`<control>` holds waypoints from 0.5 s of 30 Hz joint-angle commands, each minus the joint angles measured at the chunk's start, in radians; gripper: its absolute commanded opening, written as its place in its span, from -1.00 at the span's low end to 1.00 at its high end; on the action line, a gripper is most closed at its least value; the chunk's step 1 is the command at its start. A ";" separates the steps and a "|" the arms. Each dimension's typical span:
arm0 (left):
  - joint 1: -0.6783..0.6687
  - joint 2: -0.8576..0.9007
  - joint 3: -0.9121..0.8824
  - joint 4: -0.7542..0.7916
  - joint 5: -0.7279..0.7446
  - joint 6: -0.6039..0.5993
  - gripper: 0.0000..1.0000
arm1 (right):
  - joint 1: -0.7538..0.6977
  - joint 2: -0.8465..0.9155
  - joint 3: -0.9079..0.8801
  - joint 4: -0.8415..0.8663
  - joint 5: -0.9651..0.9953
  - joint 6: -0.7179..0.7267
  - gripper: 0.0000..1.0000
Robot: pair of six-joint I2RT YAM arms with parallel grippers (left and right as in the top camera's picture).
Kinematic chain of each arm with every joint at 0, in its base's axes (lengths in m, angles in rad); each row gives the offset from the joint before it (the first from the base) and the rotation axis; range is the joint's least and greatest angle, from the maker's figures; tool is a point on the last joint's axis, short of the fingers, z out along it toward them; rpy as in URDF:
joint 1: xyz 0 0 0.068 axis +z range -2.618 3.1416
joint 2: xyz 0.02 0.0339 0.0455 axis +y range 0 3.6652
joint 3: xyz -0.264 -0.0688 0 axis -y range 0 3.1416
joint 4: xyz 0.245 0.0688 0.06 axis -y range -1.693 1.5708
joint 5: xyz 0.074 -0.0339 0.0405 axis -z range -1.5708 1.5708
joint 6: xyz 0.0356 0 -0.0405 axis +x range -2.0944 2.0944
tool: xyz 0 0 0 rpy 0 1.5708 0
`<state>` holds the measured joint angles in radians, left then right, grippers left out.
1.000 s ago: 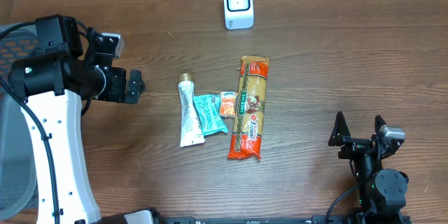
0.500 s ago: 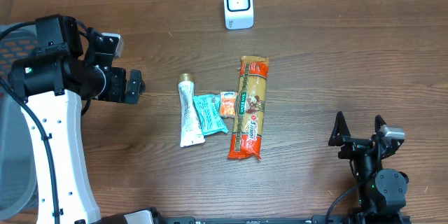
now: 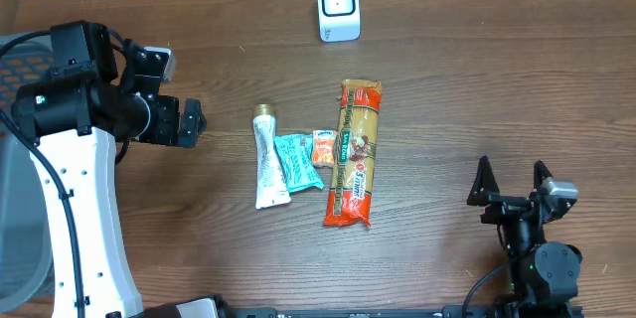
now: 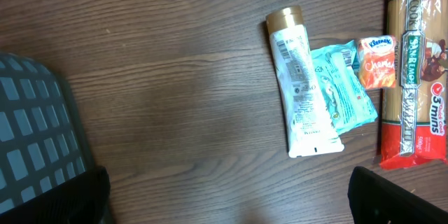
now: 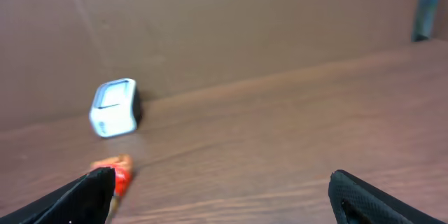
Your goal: Scan the item barcode
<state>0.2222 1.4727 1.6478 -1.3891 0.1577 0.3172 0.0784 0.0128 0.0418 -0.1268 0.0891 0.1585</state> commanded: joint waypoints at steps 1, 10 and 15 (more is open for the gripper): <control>-0.002 -0.008 0.002 0.003 0.016 0.000 1.00 | -0.001 -0.008 0.027 0.043 -0.199 0.010 1.00; -0.002 -0.008 0.002 0.003 0.016 0.000 1.00 | -0.001 0.322 0.389 -0.111 -0.437 0.006 1.00; -0.001 -0.008 0.002 0.003 0.016 0.000 0.99 | -0.001 0.633 0.727 -0.354 -0.550 -0.044 1.00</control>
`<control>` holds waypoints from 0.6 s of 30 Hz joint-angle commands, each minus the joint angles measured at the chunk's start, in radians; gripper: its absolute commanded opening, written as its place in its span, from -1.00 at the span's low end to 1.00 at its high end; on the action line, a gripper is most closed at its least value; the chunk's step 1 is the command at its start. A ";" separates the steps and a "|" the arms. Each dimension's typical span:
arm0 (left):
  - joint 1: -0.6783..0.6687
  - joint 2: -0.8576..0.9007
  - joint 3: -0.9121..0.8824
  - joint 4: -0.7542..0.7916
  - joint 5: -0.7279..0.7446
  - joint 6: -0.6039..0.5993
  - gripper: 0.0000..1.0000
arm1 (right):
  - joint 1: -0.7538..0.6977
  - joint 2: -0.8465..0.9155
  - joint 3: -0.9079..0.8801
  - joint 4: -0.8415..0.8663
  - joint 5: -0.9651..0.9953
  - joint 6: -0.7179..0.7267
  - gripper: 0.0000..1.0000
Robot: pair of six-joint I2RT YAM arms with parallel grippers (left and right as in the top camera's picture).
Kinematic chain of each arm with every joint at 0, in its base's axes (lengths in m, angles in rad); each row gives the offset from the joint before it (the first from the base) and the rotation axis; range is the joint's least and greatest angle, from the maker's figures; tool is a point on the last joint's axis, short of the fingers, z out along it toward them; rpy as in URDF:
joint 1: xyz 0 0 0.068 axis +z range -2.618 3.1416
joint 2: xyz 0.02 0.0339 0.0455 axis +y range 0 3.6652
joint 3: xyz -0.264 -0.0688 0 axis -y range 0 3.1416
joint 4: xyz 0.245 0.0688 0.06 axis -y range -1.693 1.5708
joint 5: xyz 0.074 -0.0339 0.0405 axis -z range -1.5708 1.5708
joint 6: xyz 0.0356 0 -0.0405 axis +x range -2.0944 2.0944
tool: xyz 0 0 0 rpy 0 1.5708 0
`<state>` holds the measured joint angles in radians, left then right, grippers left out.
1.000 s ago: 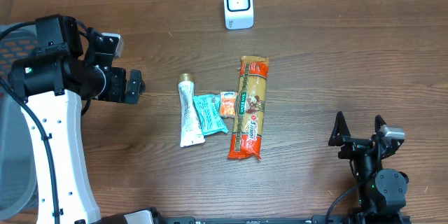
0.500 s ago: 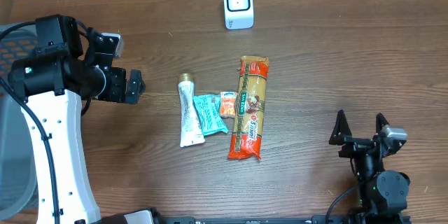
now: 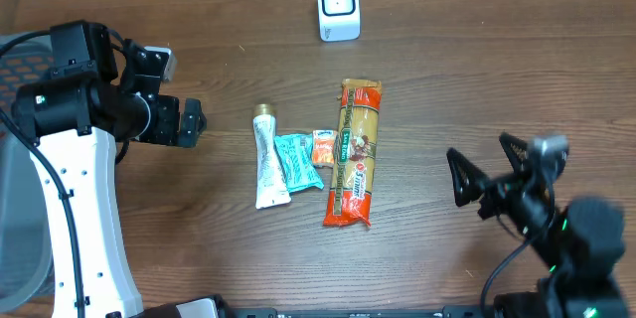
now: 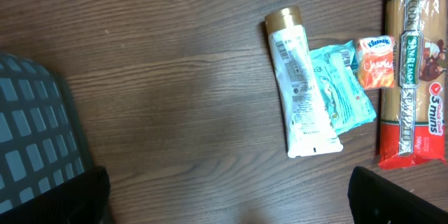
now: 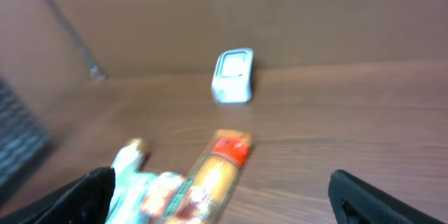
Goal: Scan the item barcode
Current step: 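Move the right gripper over the spaghetti pack and grasp it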
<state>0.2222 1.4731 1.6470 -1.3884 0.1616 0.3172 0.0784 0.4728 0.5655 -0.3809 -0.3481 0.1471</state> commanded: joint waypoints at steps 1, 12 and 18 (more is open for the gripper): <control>-0.001 -0.009 0.003 0.002 0.012 0.000 1.00 | -0.001 0.243 0.283 -0.169 -0.128 -0.032 1.00; -0.001 -0.009 0.003 0.002 0.012 0.000 1.00 | -0.001 0.837 0.836 -0.645 -0.211 0.000 1.00; -0.001 -0.009 0.003 0.002 0.012 0.000 0.99 | 0.020 0.995 0.835 -0.632 -0.260 0.002 0.93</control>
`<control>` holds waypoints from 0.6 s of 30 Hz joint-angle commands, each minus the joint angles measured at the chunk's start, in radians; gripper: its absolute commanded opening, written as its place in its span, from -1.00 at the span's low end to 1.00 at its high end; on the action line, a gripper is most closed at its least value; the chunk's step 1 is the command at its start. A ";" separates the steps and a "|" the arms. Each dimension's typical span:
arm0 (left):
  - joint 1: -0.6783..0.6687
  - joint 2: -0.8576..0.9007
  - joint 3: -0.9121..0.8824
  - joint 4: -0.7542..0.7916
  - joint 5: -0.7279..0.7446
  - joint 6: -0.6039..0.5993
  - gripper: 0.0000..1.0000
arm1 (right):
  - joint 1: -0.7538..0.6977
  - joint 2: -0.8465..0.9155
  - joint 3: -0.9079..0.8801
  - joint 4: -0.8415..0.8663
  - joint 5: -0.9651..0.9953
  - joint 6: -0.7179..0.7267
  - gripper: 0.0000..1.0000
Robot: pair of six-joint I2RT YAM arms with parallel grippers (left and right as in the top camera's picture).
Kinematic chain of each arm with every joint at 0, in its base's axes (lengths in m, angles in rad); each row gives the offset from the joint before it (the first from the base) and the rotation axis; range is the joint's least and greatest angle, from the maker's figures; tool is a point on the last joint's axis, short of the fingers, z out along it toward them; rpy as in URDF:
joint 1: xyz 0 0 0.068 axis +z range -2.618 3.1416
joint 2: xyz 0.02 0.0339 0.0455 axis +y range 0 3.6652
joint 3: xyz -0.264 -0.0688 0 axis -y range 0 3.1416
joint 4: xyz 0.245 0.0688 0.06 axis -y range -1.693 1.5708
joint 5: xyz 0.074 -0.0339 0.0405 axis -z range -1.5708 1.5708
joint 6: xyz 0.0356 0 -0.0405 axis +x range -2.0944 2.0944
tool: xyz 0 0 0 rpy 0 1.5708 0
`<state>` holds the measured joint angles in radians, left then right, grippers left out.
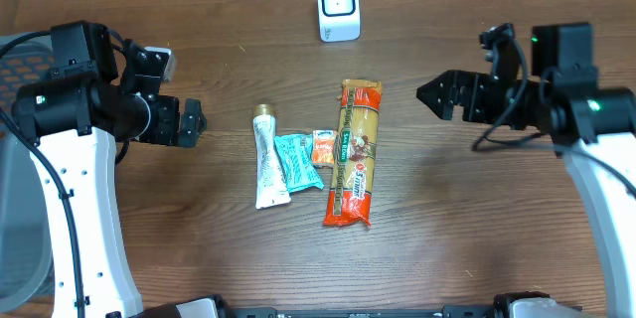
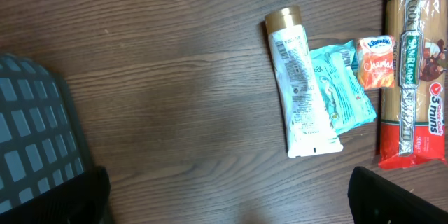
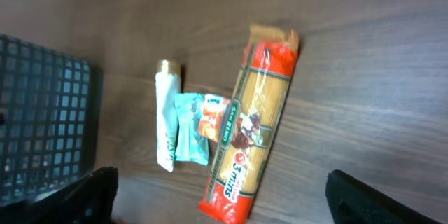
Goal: Scan the item barcode
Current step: 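Move the right gripper over the spaghetti pack and grasp it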
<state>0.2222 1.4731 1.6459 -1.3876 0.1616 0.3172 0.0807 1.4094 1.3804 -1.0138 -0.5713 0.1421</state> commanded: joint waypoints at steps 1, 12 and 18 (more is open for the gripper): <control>-0.001 -0.009 0.004 0.001 0.012 0.000 1.00 | 0.028 0.088 0.020 0.000 -0.037 0.007 0.93; -0.001 -0.009 0.004 0.001 0.012 0.000 0.99 | 0.131 0.376 0.019 0.012 -0.033 0.006 0.54; -0.001 -0.009 0.004 0.002 0.012 0.000 1.00 | 0.174 0.484 0.012 0.083 -0.021 0.007 0.54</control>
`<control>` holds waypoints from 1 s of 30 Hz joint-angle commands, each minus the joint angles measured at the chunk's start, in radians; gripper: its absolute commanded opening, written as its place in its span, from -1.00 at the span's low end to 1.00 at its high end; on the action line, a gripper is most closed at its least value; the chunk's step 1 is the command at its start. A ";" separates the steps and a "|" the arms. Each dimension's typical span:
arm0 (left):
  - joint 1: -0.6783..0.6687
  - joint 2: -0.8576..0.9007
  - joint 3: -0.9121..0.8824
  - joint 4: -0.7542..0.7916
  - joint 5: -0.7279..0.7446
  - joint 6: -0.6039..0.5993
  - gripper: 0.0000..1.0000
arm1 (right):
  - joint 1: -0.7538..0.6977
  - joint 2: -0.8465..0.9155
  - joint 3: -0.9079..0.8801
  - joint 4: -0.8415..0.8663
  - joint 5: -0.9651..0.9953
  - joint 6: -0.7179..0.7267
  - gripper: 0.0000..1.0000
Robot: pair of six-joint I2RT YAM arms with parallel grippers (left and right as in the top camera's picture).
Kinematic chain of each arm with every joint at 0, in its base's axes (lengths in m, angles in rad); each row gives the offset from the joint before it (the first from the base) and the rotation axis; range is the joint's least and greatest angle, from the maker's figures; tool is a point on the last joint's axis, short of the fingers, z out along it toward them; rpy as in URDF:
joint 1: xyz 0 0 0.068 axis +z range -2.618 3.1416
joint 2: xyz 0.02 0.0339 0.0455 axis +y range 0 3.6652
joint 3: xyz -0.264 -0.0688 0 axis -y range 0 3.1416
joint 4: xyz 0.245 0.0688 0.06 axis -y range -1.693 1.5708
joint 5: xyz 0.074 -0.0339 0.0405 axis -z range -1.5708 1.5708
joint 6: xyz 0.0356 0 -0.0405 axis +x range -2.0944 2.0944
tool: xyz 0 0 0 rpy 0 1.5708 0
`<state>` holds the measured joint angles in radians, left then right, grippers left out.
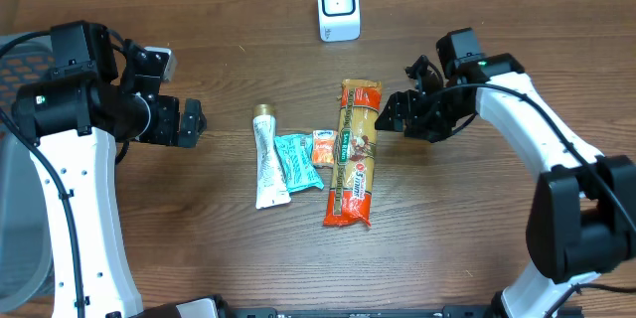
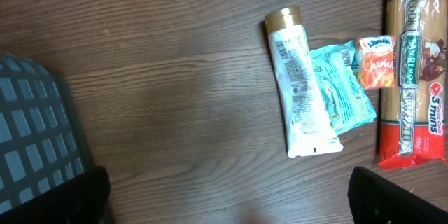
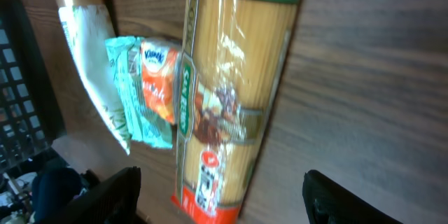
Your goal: Scan the item barcode
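A long red-and-orange spaghetti pack [image 1: 353,152] lies mid-table, with a small orange tissue pack [image 1: 323,146], a teal packet [image 1: 296,162] and a white gold-capped tube [image 1: 268,159] to its left. The white scanner [image 1: 338,6] stands at the back edge. My right gripper [image 1: 396,114] is open just right of the pack's far end; in its wrist view the spaghetti pack [image 3: 231,91] fills the space between the fingers of the right gripper [image 3: 224,199]. My left gripper [image 1: 189,122] is open, left of the tube [image 2: 301,91], holding nothing.
A dark mesh basket [image 1: 20,159] stands at the table's left edge and shows again as a basket corner [image 2: 35,140] in the left wrist view. A brown cardboard wall runs behind the scanner.
My right gripper has moved left and nearer the table, from the back right to just beside the spaghetti pack's far end. The pack now looms large in its view. The left arm is unchanged.
My right gripper first sat low at the front right, looking toward the scanner. Then it was lifted and turned left toward the items, then high at the back right looking down on them, now close over the spaghetti pack. Left arm and items stayed put.
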<state>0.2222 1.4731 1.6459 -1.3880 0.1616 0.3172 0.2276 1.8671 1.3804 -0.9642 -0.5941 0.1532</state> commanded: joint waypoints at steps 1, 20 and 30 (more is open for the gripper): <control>-0.001 -0.009 0.004 0.002 0.012 0.000 0.99 | 0.031 0.035 0.010 0.042 0.002 -0.003 0.53; -0.001 -0.009 0.004 0.002 0.012 0.000 1.00 | 0.081 0.168 -0.040 0.135 -0.003 0.065 0.29; -0.001 -0.009 0.004 0.002 0.012 0.000 0.99 | 0.122 0.227 -0.040 0.191 -0.010 0.209 0.18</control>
<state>0.2222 1.4731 1.6459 -1.3876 0.1616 0.3172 0.3424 2.0647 1.3468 -0.7864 -0.5961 0.2886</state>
